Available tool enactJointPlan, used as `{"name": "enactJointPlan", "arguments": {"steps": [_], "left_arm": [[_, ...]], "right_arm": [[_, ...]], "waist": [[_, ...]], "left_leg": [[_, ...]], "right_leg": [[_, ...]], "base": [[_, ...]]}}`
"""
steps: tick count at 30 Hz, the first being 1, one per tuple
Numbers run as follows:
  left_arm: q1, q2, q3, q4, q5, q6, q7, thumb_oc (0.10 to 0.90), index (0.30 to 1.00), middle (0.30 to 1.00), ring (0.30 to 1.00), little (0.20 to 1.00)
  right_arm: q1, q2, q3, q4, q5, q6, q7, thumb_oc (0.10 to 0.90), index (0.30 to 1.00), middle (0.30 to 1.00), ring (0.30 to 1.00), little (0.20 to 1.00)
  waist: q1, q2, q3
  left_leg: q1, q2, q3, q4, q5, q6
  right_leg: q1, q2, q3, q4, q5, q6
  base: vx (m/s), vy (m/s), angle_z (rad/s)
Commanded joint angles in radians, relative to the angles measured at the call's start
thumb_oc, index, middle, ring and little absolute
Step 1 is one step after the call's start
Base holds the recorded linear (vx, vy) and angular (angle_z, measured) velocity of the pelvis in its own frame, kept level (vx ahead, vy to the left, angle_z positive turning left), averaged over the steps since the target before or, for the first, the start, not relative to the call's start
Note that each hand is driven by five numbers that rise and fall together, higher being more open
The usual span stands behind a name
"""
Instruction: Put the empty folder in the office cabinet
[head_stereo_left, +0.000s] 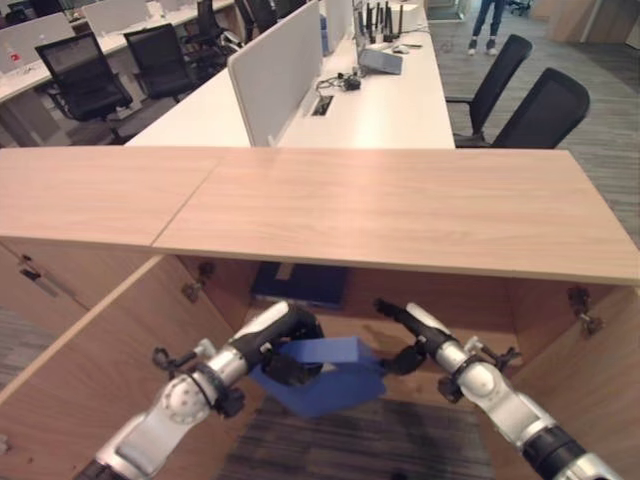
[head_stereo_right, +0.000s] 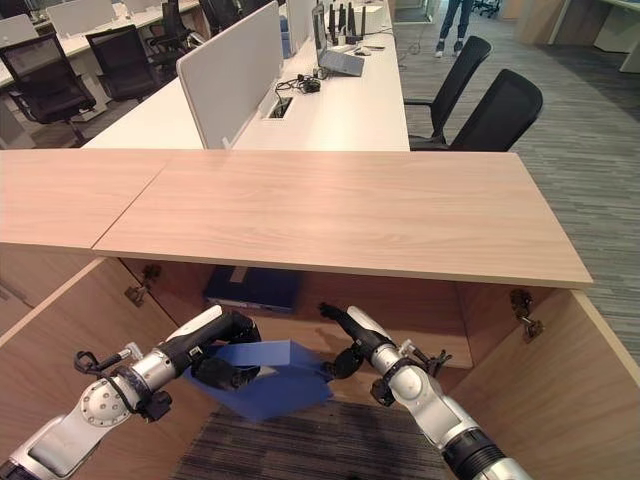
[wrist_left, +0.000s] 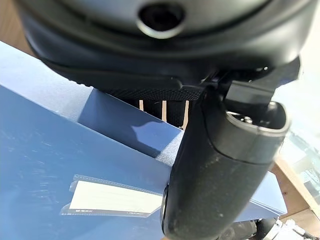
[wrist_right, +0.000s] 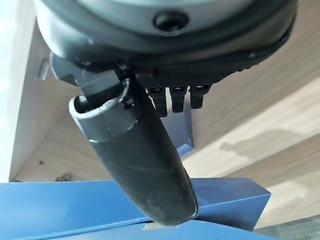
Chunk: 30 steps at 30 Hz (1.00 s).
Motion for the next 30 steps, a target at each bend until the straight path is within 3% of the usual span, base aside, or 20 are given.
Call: {"name": "enactJointPlan", "arguments": {"steps": [1, 7, 15, 20, 24, 30], "left_arm": [[-0.212, 0.002, -0.016, -0.092, -0.051, -0.143, 0.067, 0.400, 0.300, 0.300, 0.300, 0.300], [-0.211, 0.049, 0.035, -0.064, 0.085, -0.145, 0.087, 0.400, 0.300, 0.300, 0.300, 0.300], [-0.204, 0.178, 0.118, -0.012, 0.317, -0.158, 0.121, 0.400, 0.300, 0.300, 0.300, 0.300], [-0.200, 0.194, 0.157, -0.001, 0.386, -0.158, 0.162, 0.400, 0.300, 0.300, 0.300, 0.300], [-0.197, 0.166, 0.170, -0.011, 0.366, -0.158, 0.168, 0.400, 0.300, 0.300, 0.300, 0.300], [-0.204, 0.089, 0.137, -0.049, 0.174, -0.165, 0.140, 0.400, 0.300, 0.300, 0.300, 0.300]], "right_arm": [[-0.131, 0.057, 0.062, -0.098, 0.090, -0.095, 0.045, 0.800, 0.900, 0.900, 0.900, 0.900], [-0.141, 0.001, 0.076, -0.117, 0.078, -0.088, 0.094, 0.800, 0.900, 0.900, 0.900, 0.900], [-0.183, -0.102, 0.053, -0.130, 0.022, -0.098, 0.106, 0.800, 0.900, 0.900, 0.900, 0.900], [-0.190, -0.124, 0.040, -0.129, 0.005, -0.101, 0.099, 0.800, 0.900, 0.900, 0.900, 0.900], [-0.187, -0.113, 0.036, -0.127, 0.004, -0.099, 0.095, 0.800, 0.900, 0.900, 0.900, 0.900], [-0.182, -0.077, 0.040, -0.117, 0.037, -0.088, 0.094, 0.800, 0.900, 0.900, 0.900, 0.900]], "waist": [[0.011, -0.060, -0.057], [0.017, -0.068, -0.063], [0.023, -0.075, -0.068], [0.025, -0.078, -0.068], [0.023, -0.077, -0.068], [0.017, -0.074, -0.067]], "left_leg": [[0.001, 0.014, -0.030, -0.005, -0.103, -0.037], [0.001, 0.015, -0.032, -0.005, -0.101, -0.042], [0.004, 0.019, -0.032, -0.005, -0.099, -0.048], [0.002, 0.021, -0.034, -0.005, -0.098, -0.050], [0.003, 0.021, -0.035, -0.005, -0.099, -0.049], [0.003, 0.021, -0.035, -0.005, -0.099, -0.047]], "right_leg": [[0.070, -0.079, -0.012, 0.007, -0.082, 0.089], [0.074, -0.078, -0.016, 0.007, -0.083, 0.089], [0.078, -0.074, -0.021, 0.007, -0.084, 0.089], [0.078, -0.073, -0.023, 0.007, -0.085, 0.088], [0.079, -0.073, -0.024, 0.007, -0.087, 0.087], [0.076, -0.074, -0.024, 0.007, -0.085, 0.086]], "base": [[0.00, 0.000, 0.00], [0.00, 0.000, 0.00], [0.00, 0.000, 0.00], [0.00, 0.000, 0.00], [0.00, 0.000, 0.00], [0.00, 0.000, 0.00]]}}
